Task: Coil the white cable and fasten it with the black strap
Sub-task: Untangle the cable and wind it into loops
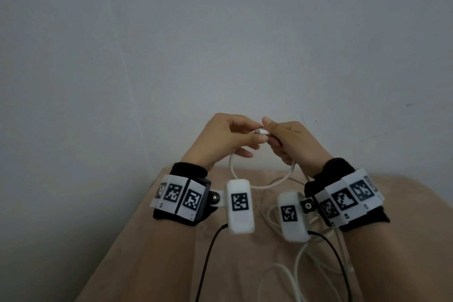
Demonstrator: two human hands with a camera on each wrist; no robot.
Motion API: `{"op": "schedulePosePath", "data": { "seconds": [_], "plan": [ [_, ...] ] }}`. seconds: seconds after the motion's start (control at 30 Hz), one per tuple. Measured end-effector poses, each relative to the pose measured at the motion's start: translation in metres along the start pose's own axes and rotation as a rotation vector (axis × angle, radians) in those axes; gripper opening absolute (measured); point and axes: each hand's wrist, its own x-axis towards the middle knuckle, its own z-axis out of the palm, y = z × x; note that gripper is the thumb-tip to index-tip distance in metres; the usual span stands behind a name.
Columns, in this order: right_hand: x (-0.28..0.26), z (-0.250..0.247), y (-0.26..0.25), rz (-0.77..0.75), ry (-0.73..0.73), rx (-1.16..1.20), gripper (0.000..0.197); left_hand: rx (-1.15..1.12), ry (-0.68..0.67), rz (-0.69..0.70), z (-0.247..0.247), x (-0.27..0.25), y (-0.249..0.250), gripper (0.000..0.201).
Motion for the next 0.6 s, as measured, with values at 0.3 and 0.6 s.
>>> {"op": "schedulePosePath", "data": {
  "seconds": [0.3, 0.6],
  "plan": [
    [0.001, -0.004, 0.000, 0.006, -0.045, -0.012, 0.057, -0.007, 0.143, 0.066, 0.001, 0.005, -0.009, 0.014],
    [0.004, -0.013, 0.007, -0.019, 0.006, 0.034, 0.044, -0.181, 0.241, 0.027, -0.013, 0.003, -0.013, 0.016]
  ]
}}
